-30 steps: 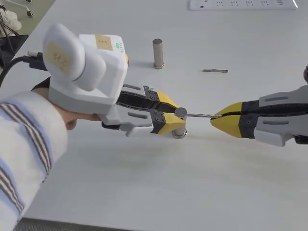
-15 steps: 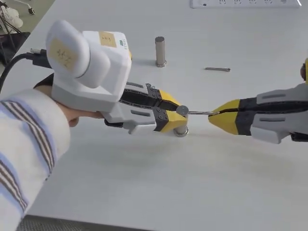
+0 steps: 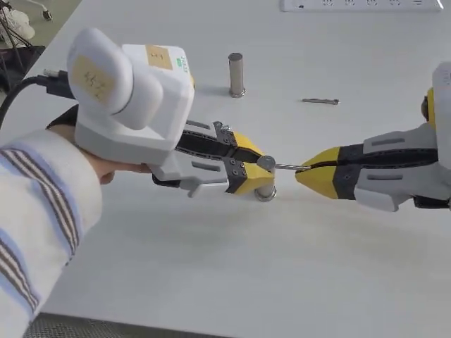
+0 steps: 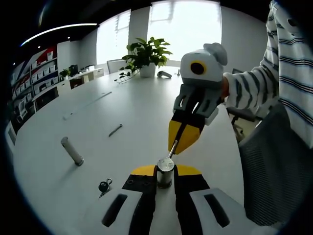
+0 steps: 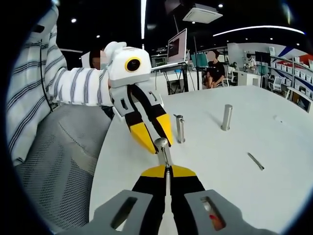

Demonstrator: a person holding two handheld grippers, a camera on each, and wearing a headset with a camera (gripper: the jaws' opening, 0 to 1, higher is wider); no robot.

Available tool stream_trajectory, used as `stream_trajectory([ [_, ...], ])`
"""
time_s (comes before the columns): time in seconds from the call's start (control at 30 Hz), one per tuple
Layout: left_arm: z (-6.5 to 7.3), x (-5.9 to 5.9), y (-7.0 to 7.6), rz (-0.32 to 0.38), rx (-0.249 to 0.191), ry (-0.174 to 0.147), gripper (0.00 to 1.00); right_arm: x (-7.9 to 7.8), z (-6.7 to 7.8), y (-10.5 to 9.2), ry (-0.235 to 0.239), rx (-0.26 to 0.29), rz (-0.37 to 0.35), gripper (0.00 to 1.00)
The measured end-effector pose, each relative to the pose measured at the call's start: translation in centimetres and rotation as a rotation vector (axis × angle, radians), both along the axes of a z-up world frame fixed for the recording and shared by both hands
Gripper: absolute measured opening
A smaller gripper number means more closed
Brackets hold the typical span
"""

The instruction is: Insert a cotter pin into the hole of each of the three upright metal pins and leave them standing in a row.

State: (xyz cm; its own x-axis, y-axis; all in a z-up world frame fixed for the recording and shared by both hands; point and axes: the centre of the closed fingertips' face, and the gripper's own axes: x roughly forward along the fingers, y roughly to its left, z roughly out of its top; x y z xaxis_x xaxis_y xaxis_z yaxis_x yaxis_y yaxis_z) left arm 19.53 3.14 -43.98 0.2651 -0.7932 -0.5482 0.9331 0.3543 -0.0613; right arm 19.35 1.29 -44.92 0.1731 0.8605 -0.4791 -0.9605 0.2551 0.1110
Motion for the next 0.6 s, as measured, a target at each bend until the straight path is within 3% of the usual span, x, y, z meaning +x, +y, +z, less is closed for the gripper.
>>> stream_trajectory([
  [0.43, 0.0, -0.1, -0.2, -0.002, 0.004, -0.001, 0.10, 0.0, -0.1, 1.1, -0.012, -0.006, 0.031, 0.00],
  [0.6, 0.0, -0.2, -0.3, -0.008, 0.008, -0.004, 0.10, -0.1, -0.2, 1.3, -0.042, -0.017, 0.047, 0.00],
])
